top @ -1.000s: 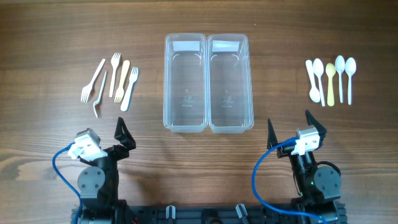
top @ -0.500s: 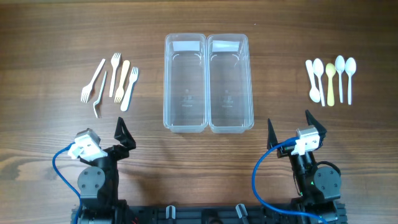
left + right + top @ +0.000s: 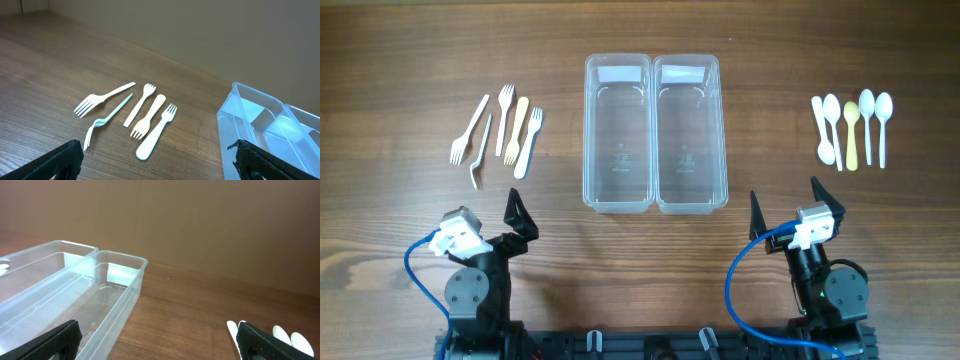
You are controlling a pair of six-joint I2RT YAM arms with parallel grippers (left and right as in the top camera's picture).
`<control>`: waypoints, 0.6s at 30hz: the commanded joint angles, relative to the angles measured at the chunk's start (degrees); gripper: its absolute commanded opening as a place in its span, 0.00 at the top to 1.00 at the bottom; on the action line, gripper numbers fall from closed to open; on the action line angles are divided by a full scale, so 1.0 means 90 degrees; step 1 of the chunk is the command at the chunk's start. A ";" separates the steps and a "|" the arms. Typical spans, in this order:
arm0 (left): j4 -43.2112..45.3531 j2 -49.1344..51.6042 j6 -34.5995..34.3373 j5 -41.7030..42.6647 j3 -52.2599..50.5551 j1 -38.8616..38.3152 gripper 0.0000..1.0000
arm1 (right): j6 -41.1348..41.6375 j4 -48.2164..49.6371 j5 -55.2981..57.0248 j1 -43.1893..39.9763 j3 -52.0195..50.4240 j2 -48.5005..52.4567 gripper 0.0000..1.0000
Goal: Pack container
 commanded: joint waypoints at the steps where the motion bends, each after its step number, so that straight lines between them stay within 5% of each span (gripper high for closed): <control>1: 0.0005 -0.0022 0.0104 -0.0075 -0.0063 0.0051 0.00 | -0.0056 0.0019 -0.0100 -0.0027 -0.0005 -0.0005 0.00; 18: 0.0005 -0.0022 0.0104 -0.0075 -0.0063 0.0051 0.00 | -0.0554 0.0041 0.0044 -0.0027 -0.0005 -0.0005 0.00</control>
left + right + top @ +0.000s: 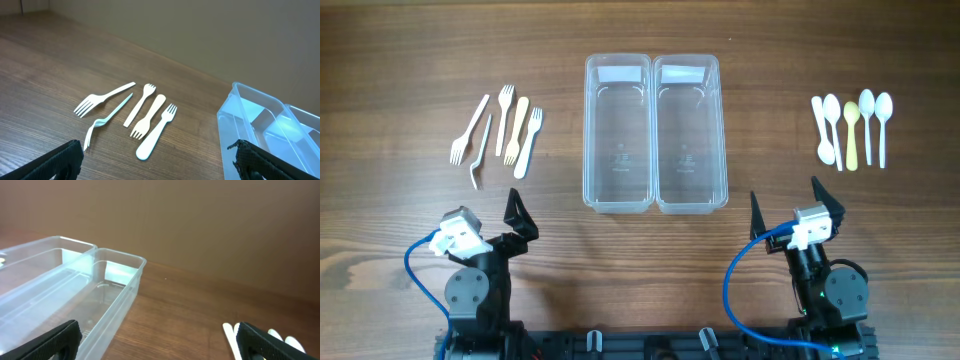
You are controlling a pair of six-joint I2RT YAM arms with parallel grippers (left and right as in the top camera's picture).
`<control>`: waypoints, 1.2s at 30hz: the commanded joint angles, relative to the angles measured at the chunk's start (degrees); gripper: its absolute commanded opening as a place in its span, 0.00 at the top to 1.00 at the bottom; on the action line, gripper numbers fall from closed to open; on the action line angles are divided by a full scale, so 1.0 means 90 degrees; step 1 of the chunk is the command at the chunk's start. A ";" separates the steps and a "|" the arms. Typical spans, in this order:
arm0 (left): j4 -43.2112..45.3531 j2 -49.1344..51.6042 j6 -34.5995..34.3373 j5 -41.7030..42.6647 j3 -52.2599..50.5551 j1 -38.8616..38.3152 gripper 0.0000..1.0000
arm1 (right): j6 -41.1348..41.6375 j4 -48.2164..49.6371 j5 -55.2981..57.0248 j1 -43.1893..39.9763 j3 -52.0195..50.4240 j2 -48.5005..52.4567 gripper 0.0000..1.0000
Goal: Pack container
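Note:
Two clear plastic containers stand side by side mid-table, the left one (617,135) and the right one (690,133), both with nothing in them. Several plastic forks (500,132) lie to their left, also in the left wrist view as forks (145,117). Several plastic spoons (853,128) lie at the far right; their handle ends (231,332) show low in the right wrist view. My left gripper (515,222) stands open near the front edge, below the forks. My right gripper (785,208) is open too, between containers and spoons, nothing in either.
The wooden table (410,60) spreads around everything. A blue cable (415,262) loops by the left arm base and another blue cable (732,290) by the right arm base at the front edge.
The right wrist view has shifted slightly: the containers sit a touch lower-left and the spoon handles show more. The left arm, forks and spoons are unchanged.

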 commanded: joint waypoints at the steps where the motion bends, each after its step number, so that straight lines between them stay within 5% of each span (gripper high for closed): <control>1: 0.0005 -0.0022 0.0104 -0.0075 -0.0063 0.0051 0.00 | -0.0202 0.0041 0.0010 -0.0027 -0.0005 -0.0005 0.00; 7: 0.0002 -0.0022 0.0104 -0.0075 -0.0063 0.0051 0.00 | 0.0670 -0.0056 -0.0515 -0.0027 0.0233 -0.0002 0.00; 11: 0.0005 -0.0022 0.0107 -0.0075 -0.0063 0.0051 0.00 | 0.0738 -0.0452 0.0508 -0.0027 0.1362 0.0403 0.00; 19: 0.0005 -0.0022 0.0107 -0.0075 -0.0063 0.0051 0.00 | 0.0884 -0.2574 0.1069 -0.0027 0.4779 0.3774 0.00; 28: 0.0005 -0.0022 0.0104 -0.0075 -0.0063 0.0051 0.00 | 0.0005 -0.4138 0.1020 -0.0027 0.7128 0.7715 0.00; 36: 0.0005 -0.0022 0.0107 -0.0075 -0.0063 0.0051 0.00 | 0.0503 -0.4481 0.1088 -0.0046 0.7191 0.8289 0.00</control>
